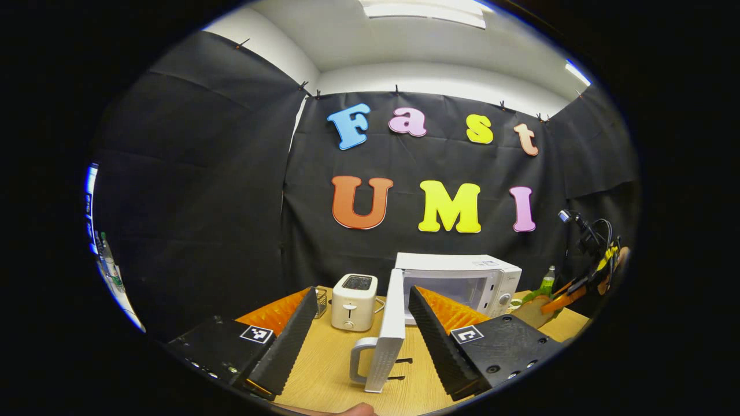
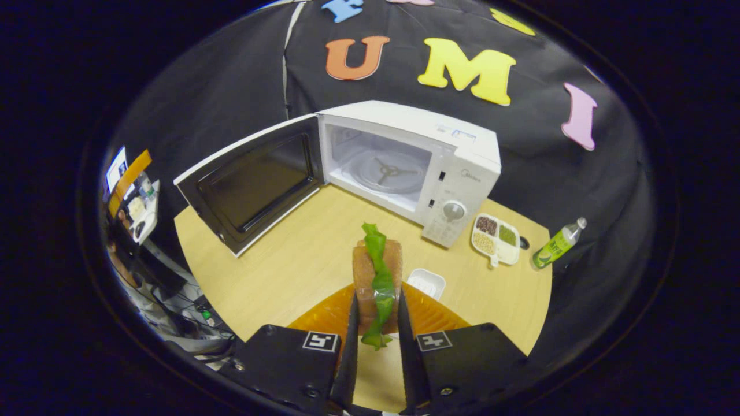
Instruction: Open the microwave oven with the left hand, put the food in, and close the microwave oven.
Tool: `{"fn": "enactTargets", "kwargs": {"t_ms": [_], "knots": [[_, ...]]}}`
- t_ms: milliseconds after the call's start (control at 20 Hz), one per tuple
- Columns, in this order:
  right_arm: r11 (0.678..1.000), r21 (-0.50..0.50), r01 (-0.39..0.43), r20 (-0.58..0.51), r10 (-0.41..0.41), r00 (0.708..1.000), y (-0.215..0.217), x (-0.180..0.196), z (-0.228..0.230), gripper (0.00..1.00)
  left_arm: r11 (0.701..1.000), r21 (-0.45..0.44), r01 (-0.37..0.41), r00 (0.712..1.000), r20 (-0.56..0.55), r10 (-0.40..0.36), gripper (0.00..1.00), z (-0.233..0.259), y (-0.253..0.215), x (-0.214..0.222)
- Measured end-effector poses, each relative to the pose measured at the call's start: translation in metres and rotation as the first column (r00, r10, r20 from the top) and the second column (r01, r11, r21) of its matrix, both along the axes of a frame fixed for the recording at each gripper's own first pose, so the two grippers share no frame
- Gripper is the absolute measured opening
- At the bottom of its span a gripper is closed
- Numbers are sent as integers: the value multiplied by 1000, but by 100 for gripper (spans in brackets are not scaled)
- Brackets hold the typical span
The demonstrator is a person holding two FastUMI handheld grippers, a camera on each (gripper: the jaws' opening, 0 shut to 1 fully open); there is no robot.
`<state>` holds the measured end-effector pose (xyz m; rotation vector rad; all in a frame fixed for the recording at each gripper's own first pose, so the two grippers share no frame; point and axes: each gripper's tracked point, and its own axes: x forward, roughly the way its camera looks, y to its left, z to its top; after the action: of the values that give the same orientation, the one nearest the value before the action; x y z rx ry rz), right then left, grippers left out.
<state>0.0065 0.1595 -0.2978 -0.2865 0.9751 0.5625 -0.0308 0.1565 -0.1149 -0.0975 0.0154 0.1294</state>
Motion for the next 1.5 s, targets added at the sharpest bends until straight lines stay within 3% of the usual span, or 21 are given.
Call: {"fn": "enactTargets", "kwargs": {"t_ms": [50, 200, 250, 300, 500, 550, 600, 700, 750, 950, 1000, 1100, 1150, 1250, 1300, 1350, 1400, 1500], "knots": [[1000, -5, -2, 46, 2, 999, 8, 1, 1, 36, 1000, -7, 1, 1000, 4, -1, 95, 1, 4, -3], [1000, 20, 10, 162, -13, 987, 42, 6, 2, 36, 1000, -19, 2, 1000, 22, -2, 95, 2, 14, -10], [999, 38, 18, 192, -25, 981, 56, 7, 4, 28, 1000, -16, 5, 1000, 24, -5, 84, 3, 16, -12], [998, 54, 23, 221, -35, 975, 64, 9, 0, 28, 1000, -11, 0, 1000, 27, 0, 95, 4, 18, -10], [987, 141, 78, 330, -122, 936, 103, 26, -1, 28, 1000, 12, -6, 999, 35, 6, 95, 13, 25, -11], [982, 168, 89, 359, -145, 922, 114, 31, 1, 36, 1000, 23, -11, 999, 42, 10, 95, 14, 27, -11], [978, 184, 98, 386, -164, 908, 122, 42, 3, 28, 999, 36, -18, 999, 47, 16, 95, 16, 29, -10], [970, 209, 125, 429, -206, 880, 137, 54, 1, 28, 997, 62, -42, 998, 54, 39, 95, 13, 31, -7], [968, 214, 130, 440, -215, 872, 146, 60, -2, 36, 996, 69, -52, 997, 56, 49, 95, 12, 31, -5], [960, 232, 155, 444, -246, 861, 177, 87, -23, 36, 999, 39, -25, 999, 35, 24, 95, 1, 17, 2], [958, 228, 172, 445, -259, 857, 181, 95, -30, 28, 999, 31, -12, 1000, 29, 11, 95, -2, 14, 2], [947, 249, 203, 440, -297, 847, 191, 112, -42, 28, 1000, 23, -1, 1000, 21, 1, 95, -6, 11, 5], [940, 259, 220, 441, -318, 839, 194, 121, -47, 36, 1000, 14, -4, 1000, 14, 4, 95, -8, 11, 6], [927, 276, 255, 436, -357, 826, 200, 140, -58, 36, 1000, -6, -4, 1000, 2, 4, 95, -13, 11, 10], [915, 296, 273, 420, -381, 824, 203, 149, -63, 28, 1000, -13, -5, 1000, 1, 5, 95, -14, 11, 12], [903, 317, 291, 400, -405, 822, 206, 157, -67, 36, 1000, -17, -5, 1000, -4, 5, 95, -16, 11, 13], [887, 337, 316, 375, -434, 819, 208, 166, -71, 28, 1000, -18, -7, 1000, -7, 7, 95, -18, 13, 17], [842, 379, 384, 313, -507, 803, 206, 186, -80, 28, 1000, -10, -21, 1000, -19, 21, 95, -22, 17, 18]]}}
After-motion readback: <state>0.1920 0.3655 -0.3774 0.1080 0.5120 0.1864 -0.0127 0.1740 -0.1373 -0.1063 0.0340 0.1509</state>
